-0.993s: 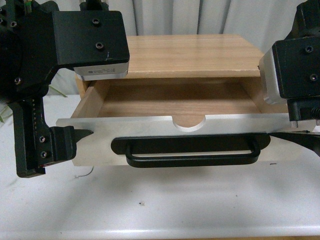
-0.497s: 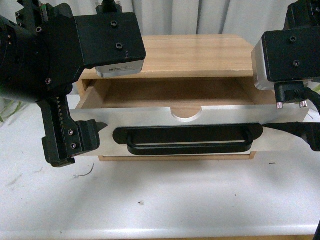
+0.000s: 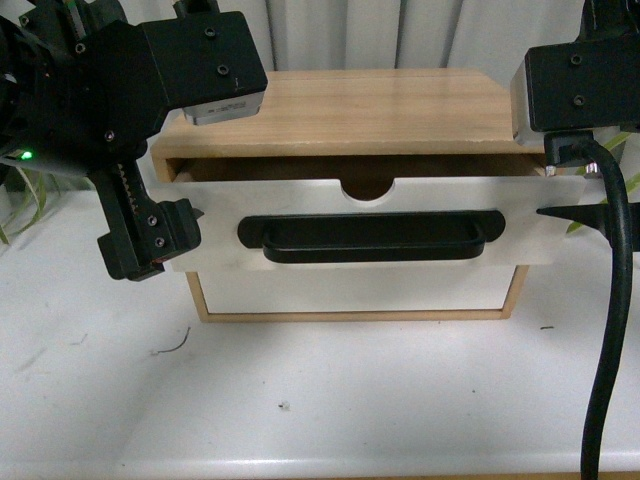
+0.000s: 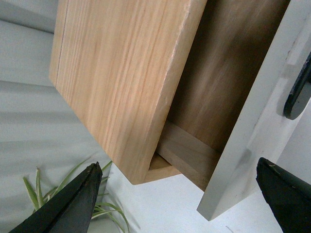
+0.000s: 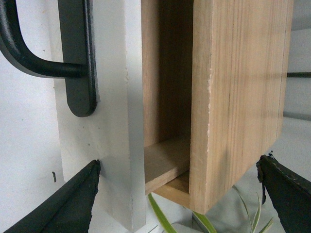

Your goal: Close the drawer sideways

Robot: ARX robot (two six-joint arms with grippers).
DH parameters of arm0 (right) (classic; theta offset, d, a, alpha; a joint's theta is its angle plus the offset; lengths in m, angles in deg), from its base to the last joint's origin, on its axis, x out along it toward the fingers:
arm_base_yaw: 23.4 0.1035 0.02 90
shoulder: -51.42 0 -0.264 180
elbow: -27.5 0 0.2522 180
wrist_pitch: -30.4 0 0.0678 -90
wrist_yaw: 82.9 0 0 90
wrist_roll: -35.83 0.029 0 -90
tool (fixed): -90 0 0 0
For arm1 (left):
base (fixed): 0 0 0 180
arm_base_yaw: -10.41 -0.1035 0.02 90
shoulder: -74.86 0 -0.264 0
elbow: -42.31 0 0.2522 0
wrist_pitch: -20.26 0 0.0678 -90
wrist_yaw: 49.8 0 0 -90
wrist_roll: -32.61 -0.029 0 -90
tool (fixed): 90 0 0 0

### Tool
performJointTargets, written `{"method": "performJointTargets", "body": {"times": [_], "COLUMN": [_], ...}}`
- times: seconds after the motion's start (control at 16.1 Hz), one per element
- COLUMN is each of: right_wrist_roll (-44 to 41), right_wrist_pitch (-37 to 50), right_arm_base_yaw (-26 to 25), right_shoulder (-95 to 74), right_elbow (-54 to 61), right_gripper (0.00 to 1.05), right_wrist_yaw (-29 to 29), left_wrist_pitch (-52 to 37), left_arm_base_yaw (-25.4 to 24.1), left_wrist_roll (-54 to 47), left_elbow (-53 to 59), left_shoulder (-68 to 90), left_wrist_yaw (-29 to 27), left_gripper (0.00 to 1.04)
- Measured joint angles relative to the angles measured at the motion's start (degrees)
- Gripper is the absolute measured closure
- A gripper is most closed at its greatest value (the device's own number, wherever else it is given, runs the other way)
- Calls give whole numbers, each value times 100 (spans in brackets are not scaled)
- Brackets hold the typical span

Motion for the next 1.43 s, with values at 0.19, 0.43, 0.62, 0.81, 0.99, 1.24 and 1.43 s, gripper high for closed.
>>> {"method": "performJointTargets", "body": {"times": [0.19, 0.43, 0.62, 0.81, 0.99, 1.24, 1.43], "right_wrist_roll": [-4, 188, 374, 789, 1746, 2736, 3495], "right_wrist_pitch": [138, 616, 612, 496, 855, 1386, 1759], "right_arm_base_yaw": [-48, -166, -175, -118, -61, -87, -195], "right_shoulder": [-186, -728, -586, -22, 796, 1263, 1550], "right_elbow": [-170, -553, -474, -177, 407, 782, 994], "right_gripper": [6, 6, 6, 6, 6, 6, 6], "right_wrist_yaw": [-33, -160, -120, 33, 605, 732, 656], "left_wrist_pitch": [-302, -809, -586, -306, -293, -317, -289], "left_arm_base_yaw": [-44, -44, -7, 92, 114, -4, -153], "left_wrist_roll": [52, 293, 352, 535, 975, 1379, 1770], "left_elbow": [-120, -446, -505, -282, 33, 140, 184], "left_shoulder": [258, 688, 680, 260, -518, -955, -1252], "left_wrist_yaw": [-129, -422, -372, -70, 310, 391, 372], "left_gripper": [7, 7, 7, 7, 7, 7, 7]}}
